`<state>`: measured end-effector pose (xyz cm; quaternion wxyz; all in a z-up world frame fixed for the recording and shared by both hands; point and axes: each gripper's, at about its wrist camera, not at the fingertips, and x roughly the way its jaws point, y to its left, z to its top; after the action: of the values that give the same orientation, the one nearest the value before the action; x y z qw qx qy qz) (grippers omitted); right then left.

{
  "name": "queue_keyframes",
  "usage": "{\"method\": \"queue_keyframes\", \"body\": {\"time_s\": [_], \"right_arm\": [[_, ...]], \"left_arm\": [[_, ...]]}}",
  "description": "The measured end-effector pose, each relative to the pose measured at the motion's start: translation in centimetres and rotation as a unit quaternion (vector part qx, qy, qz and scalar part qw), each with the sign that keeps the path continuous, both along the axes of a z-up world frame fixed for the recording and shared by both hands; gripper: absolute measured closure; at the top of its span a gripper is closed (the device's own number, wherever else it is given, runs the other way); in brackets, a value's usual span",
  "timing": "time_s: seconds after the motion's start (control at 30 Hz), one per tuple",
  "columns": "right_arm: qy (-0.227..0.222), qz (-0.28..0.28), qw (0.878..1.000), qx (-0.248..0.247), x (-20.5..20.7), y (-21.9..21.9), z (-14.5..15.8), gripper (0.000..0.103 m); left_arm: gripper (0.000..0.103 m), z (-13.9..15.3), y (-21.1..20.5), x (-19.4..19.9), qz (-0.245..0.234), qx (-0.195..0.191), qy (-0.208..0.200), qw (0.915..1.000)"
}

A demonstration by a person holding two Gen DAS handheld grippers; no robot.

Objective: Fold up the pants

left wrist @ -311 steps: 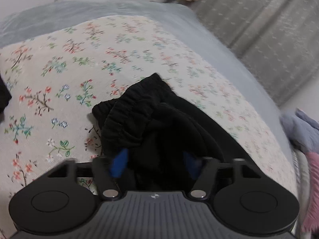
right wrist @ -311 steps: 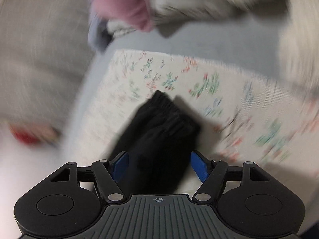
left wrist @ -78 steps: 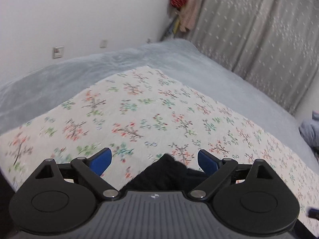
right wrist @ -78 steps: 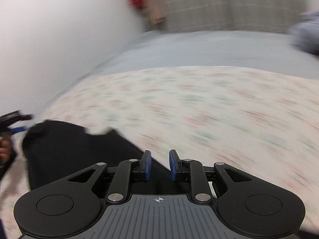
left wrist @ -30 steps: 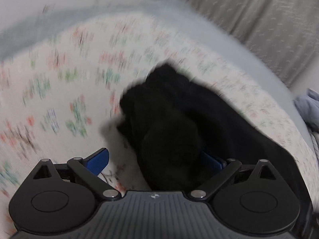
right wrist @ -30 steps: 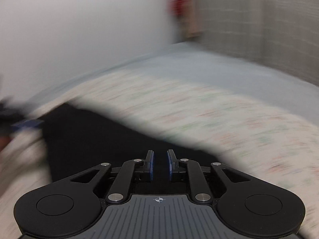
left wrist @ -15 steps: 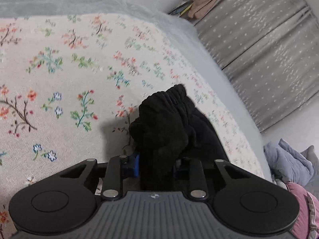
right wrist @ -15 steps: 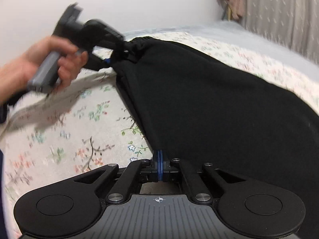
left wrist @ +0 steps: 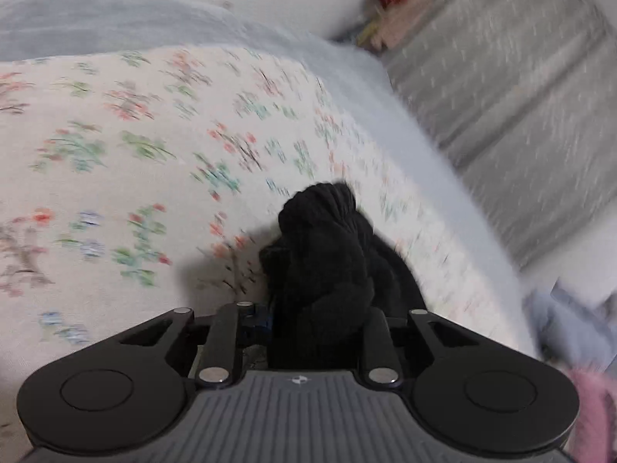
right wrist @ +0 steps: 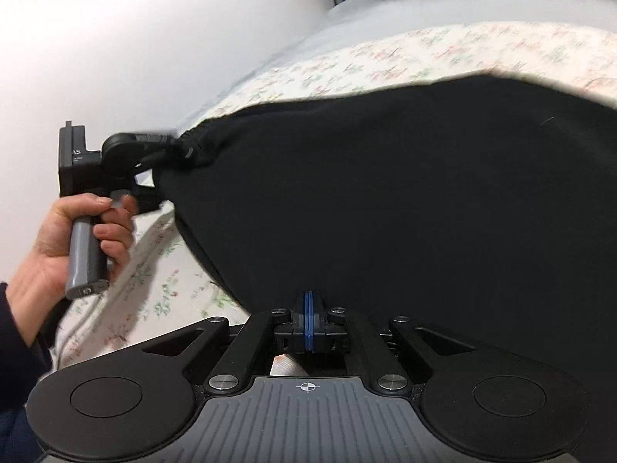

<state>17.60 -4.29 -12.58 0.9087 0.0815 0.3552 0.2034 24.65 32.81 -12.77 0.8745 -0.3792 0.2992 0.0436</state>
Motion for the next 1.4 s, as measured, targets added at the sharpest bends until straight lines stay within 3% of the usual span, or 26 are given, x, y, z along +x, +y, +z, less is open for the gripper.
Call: {"method": "queue_keyframes", "body": {"time_s": [0.07,0.17,0.3,0.4,0.47,0.53,0.57,0.6,0.63,0.67,0.77,0.83,0.9,0.97,1.0,1.1,1.17,1.23,1.27,1.33,1.4], "right_arm": [[-0.035,-0.032,0.997,-0.060,-2.4,-3.2,0.9,0.096],[-0.007,-0.116,0.989,-0.097,-4.6,-11.3,-0.1,0.100],[0.007,-0.149,0.989,-0.020,-7.0,-21.2,-1.0,0.103],[0.024,-0.179,0.984,-0.008,-7.0,-24.6,-0.7,0.103],[0.037,-0.180,0.982,-0.032,-7.2,-25.4,0.3,0.103],[0.015,-0.178,0.980,-0.092,-8.2,-26.0,1.6,0.090],[0.003,-0.196,0.974,-0.111,-9.0,-27.3,2.2,0.075],[-0.007,-0.222,0.969,-0.112,-9.7,-28.9,2.9,0.065],[-0.017,-0.251,0.963,-0.098,-10.6,-31.0,3.3,0.047],[-0.025,-0.284,0.956,-0.068,-11.6,-33.3,3.5,0.039],[-0.021,-0.375,0.926,0.023,-14.7,-39.3,2.4,0.035],[-0.005,-0.411,0.912,0.013,-15.5,-41.3,1.7,0.033],[-0.012,-0.407,0.913,0.016,-15.6,-42.2,1.8,0.034],[-0.007,-0.393,0.919,0.029,-15.0,-42.2,1.5,0.037],[-0.007,-0.384,0.923,0.029,-14.6,-41.9,1.6,0.039],[0.004,-0.361,0.932,0.028,-13.3,-40.7,1.3,0.059],[0.020,-0.367,0.930,-0.004,-12.8,-39.9,0.7,0.069],[0.022,-0.369,0.929,-0.030,-12.6,-39.4,0.8,0.072],[0.021,-0.372,0.928,-0.025,-12.9,-39.5,0.8,0.075],[0.020,-0.376,0.926,-0.012,-13.2,-40.0,0.9,0.077],[0.020,-0.378,0.925,-0.007,-13.2,-40.2,0.9,0.078]], "left_arm": [[0.070,0.8,1.2,-2.3,0.018,0.011,-0.014,0.9997],[0.070,0.9,3.2,-5.6,0.040,0.016,-0.037,0.9984],[0.070,-0.9,3.6,-6.4,0.057,0.021,-0.009,0.9981],[0.069,-1.1,2.8,-6.9,0.054,0.050,-0.025,0.9970],[0.061,-0.9,2.8,-6.6,0.019,0.069,-0.012,0.9974],[0.051,-0.5,3.8,-6.4,-0.003,0.054,0.014,0.9984],[0.044,-0.2,4.4,-6.9,-0.008,0.045,0.020,0.9988],[0.041,0.5,4.8,-7.5,-0.010,0.046,0.024,0.9986],[0.039,1.2,4.7,-8.1,-0.008,0.058,0.033,0.9978],[0.039,2.1,4.5,-8.5,-0.006,0.073,0.044,0.9963],[0.039,5.7,2.6,-9.8,0.019,0.149,0.057,0.9869],[0.039,8.8,0.3,-10.4,0.030,0.210,0.020,0.9771],[0.038,11.0,-2.5,-9.5,-0.005,0.208,-0.018,0.9779],[0.032,11.7,-6.1,-7.1,-0.075,0.179,-0.034,0.9803],[0.030,11.7,-8.2,-5.8,-0.099,0.182,-0.034,0.9777],[0.026,10.3,-15.2,-1.1,-0.179,0.239,-0.027,0.9541],[0.021,8.4,-18.9,2.1,-0.219,0.250,-0.005,0.9430],[0.017,6.5,-21.8,4.8,-0.242,0.256,0.015,0.9358],[0.011,5.6,-23.0,5.9,-0.249,0.262,0.024,0.9323],[0.005,4.3,-25.0,7.2,-0.260,0.276,0.023,0.9250],[0.006,3.3,-26.4,7.8,-0.274,0.290,0.014,0.9168]]}}
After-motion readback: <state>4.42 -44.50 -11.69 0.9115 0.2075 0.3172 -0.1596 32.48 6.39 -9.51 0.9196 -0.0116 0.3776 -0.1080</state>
